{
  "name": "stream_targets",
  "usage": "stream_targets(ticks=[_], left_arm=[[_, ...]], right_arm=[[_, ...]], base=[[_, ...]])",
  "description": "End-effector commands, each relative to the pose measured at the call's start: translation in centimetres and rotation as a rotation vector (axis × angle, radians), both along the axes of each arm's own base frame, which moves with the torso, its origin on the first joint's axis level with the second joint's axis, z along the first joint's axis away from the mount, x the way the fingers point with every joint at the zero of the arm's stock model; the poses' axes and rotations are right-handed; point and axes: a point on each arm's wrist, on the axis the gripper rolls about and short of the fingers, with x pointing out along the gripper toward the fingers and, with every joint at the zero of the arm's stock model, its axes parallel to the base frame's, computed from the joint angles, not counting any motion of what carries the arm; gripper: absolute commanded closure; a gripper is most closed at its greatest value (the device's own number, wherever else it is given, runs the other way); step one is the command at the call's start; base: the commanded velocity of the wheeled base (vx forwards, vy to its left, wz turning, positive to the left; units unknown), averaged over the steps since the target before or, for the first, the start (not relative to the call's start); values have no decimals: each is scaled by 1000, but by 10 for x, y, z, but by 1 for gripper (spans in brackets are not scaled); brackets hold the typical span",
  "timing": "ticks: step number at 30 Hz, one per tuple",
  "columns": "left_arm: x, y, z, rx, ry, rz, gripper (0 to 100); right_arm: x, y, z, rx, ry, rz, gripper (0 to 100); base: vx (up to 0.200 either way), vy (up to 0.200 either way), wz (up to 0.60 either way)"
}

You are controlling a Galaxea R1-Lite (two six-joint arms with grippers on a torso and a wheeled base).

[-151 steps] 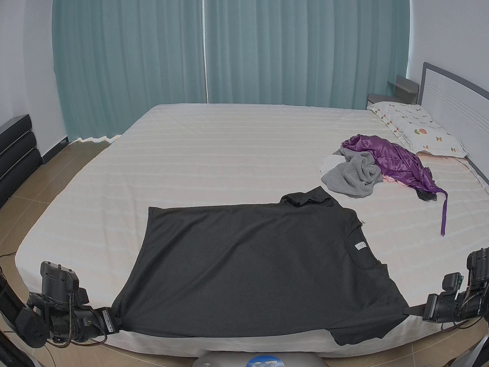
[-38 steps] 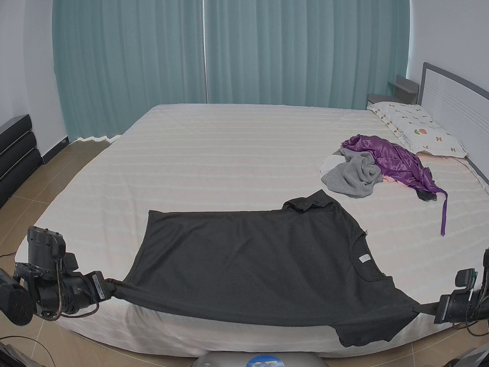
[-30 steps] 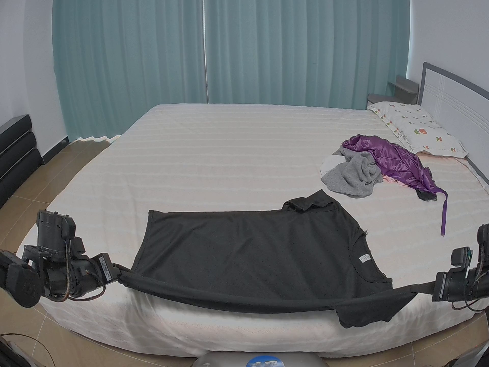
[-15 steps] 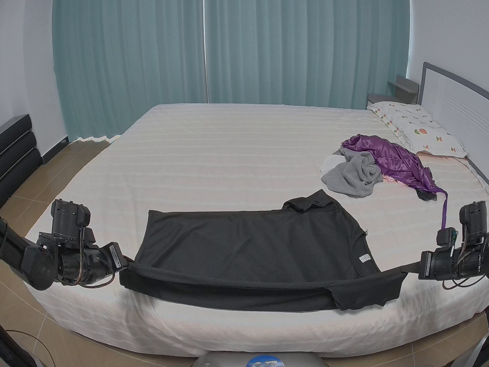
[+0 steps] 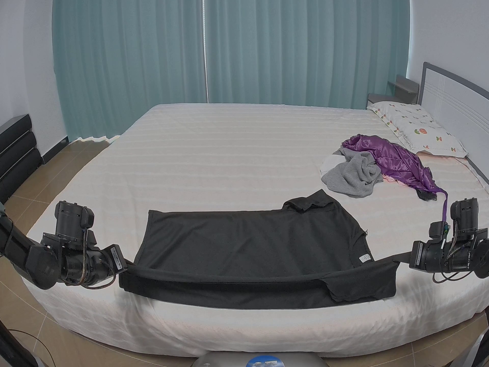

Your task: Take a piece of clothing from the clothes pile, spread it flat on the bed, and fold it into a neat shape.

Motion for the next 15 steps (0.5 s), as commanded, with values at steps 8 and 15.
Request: stream_targets(ticks=[8, 15], left_arm=[[-4, 1, -3, -2, 12, 2, 100], [16, -2, -5, -24, 6, 22, 100]], right_arm=[[4, 1, -4, 10, 20, -7, 100], [19, 1, -12, 29, 50, -24, 100]], base=[[0, 0, 0], [0, 0, 0]])
